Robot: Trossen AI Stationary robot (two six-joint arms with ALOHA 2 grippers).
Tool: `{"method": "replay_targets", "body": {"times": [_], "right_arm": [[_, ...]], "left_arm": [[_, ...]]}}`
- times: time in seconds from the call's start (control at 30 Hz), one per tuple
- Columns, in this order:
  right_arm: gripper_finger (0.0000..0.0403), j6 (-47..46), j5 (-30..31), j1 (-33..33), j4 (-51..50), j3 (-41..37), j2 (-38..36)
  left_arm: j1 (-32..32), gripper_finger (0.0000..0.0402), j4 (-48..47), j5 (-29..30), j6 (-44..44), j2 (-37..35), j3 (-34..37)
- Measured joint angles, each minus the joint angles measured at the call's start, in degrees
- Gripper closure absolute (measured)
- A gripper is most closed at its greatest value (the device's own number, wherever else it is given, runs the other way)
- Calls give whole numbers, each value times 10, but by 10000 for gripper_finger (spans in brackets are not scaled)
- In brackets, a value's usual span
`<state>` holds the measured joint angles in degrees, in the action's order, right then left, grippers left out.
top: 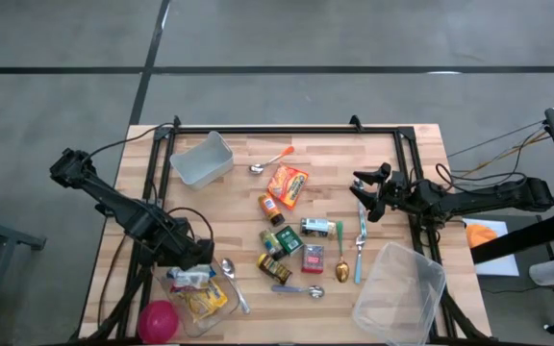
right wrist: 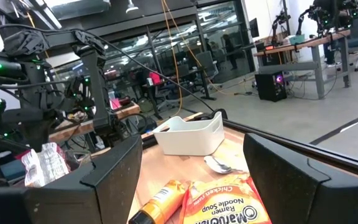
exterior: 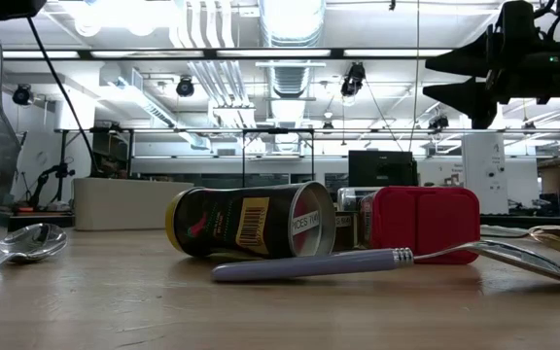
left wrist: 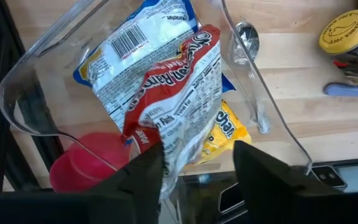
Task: Pick & Place Food Item
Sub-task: Put the red noodle pack into the transparent bin, then put the orange noodle pack into the transparent bin
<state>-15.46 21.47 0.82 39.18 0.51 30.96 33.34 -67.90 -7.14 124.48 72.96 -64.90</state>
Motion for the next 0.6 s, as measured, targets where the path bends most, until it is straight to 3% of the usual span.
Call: {"method": "replay_targets", "body": {"times": [0.3, 0.6], "right_arm": [[126, 0, 0, 0, 0, 0, 0], [126, 0, 0, 0, 0, 0, 0]], "left_arm": [[0, 124, -7, -29, 38, -33, 0], [-1, 114, -48, 0, 71, -74, 7]]}}
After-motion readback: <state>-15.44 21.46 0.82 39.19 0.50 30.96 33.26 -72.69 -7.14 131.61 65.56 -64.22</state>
